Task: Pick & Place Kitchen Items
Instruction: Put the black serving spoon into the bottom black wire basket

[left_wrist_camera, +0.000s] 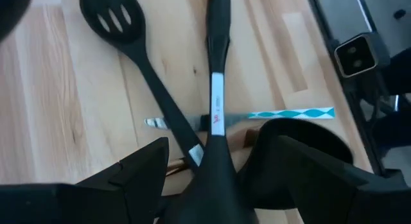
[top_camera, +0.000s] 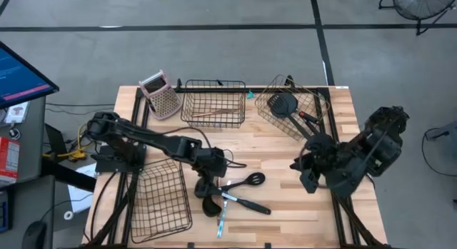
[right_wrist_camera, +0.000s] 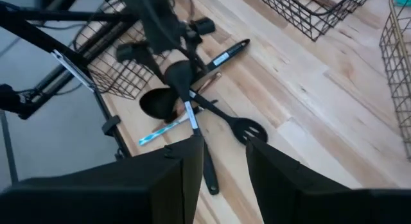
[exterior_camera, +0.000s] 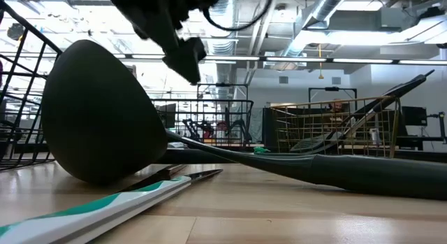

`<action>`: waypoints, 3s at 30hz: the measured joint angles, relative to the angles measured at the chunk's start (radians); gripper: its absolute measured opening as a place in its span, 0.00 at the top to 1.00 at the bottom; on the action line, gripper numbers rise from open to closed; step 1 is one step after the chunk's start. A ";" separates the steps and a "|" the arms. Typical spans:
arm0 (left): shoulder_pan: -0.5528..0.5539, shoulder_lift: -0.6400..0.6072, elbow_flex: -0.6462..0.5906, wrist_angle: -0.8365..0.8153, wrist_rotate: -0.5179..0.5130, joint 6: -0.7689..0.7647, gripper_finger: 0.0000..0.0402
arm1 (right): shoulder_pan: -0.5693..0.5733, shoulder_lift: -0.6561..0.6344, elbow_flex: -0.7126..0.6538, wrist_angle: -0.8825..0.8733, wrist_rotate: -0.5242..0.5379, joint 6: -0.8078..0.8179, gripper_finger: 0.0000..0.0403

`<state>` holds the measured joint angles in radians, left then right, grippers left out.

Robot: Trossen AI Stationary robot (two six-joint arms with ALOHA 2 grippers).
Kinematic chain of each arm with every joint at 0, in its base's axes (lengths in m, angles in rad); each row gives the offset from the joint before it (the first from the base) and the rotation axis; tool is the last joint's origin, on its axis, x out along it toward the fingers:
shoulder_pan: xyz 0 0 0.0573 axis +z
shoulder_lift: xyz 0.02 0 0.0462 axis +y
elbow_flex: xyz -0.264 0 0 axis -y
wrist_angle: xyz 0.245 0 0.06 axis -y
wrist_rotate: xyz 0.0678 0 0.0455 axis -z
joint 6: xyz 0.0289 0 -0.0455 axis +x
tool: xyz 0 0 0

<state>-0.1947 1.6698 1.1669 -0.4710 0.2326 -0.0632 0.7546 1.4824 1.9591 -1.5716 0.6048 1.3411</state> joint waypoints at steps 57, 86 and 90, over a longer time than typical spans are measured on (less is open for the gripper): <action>-0.025 0.134 -0.002 -0.048 -0.137 -0.024 0.88 | 0.109 0.062 -0.001 0.001 0.077 0.119 0.71; 0.096 -0.783 -0.002 -0.030 0.096 -0.500 0.88 | 0.109 0.062 -0.001 0.001 0.161 0.089 0.71; 0.065 -0.910 -0.002 0.070 0.135 -0.554 0.88 | 0.109 0.062 -0.001 0.001 0.189 0.089 0.71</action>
<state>-0.1302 0.7594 1.1648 -0.4007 0.3679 -0.6172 0.8635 1.5444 1.9583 -1.5707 0.7943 1.4300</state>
